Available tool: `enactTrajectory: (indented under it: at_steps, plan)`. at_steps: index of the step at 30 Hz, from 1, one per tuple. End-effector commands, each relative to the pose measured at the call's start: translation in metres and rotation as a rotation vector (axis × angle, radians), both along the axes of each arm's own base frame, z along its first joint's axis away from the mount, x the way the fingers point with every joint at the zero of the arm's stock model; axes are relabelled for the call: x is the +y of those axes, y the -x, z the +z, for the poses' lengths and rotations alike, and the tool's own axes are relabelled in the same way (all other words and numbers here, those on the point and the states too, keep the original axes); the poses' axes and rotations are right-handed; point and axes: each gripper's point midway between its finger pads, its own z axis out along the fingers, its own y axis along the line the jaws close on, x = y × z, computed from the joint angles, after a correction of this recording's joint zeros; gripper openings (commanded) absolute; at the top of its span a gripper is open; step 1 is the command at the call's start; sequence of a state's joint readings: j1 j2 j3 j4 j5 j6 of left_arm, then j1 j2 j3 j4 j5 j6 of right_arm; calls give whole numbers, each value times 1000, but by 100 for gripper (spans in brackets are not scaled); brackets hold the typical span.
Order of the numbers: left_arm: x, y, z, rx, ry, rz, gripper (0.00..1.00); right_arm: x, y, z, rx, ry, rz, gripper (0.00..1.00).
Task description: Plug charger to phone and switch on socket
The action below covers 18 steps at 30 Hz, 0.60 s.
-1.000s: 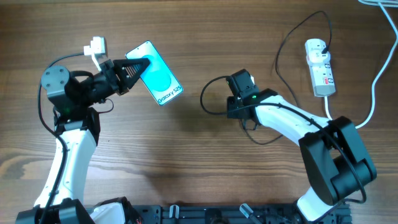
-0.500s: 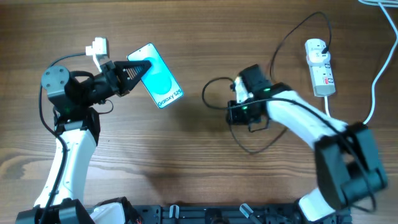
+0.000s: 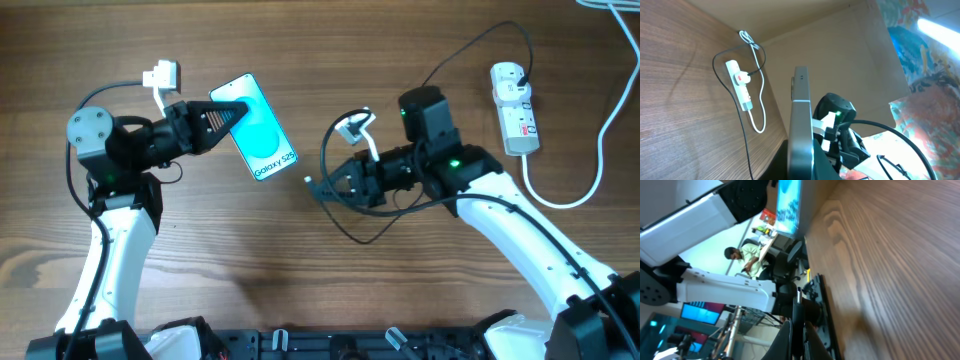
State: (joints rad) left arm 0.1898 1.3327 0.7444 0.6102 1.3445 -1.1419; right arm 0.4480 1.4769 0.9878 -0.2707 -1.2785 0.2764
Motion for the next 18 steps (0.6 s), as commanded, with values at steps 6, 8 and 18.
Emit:
enactTrajectory:
  at_steps: [6,8,18]
  plan:
    - [-1,-1,4,-28,-8,5,4,19,2,9,148,5,-3,4]
    - [-1,-1,4,-28,-8,5,4,26,3,8,156,0,10,4]
    - [-1,-1,4,-28,-8,5,4,38,-4,12,195,-32,25,4]
